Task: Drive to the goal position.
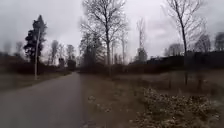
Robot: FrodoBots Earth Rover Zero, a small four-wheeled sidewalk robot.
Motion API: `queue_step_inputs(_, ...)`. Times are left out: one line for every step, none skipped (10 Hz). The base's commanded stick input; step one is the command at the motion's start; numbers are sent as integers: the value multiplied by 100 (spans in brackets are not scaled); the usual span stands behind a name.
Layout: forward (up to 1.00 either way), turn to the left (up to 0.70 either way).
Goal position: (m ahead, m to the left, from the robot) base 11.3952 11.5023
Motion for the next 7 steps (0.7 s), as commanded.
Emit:
queue_step_inputs(70,0)
queue_step_inputs(70,0)
queue_step_inputs(70,0)
queue_step_inputs(70,0)
queue_step_inputs(70,0)
queue_step_inputs(70,0)
queue_step_inputs(70,0)
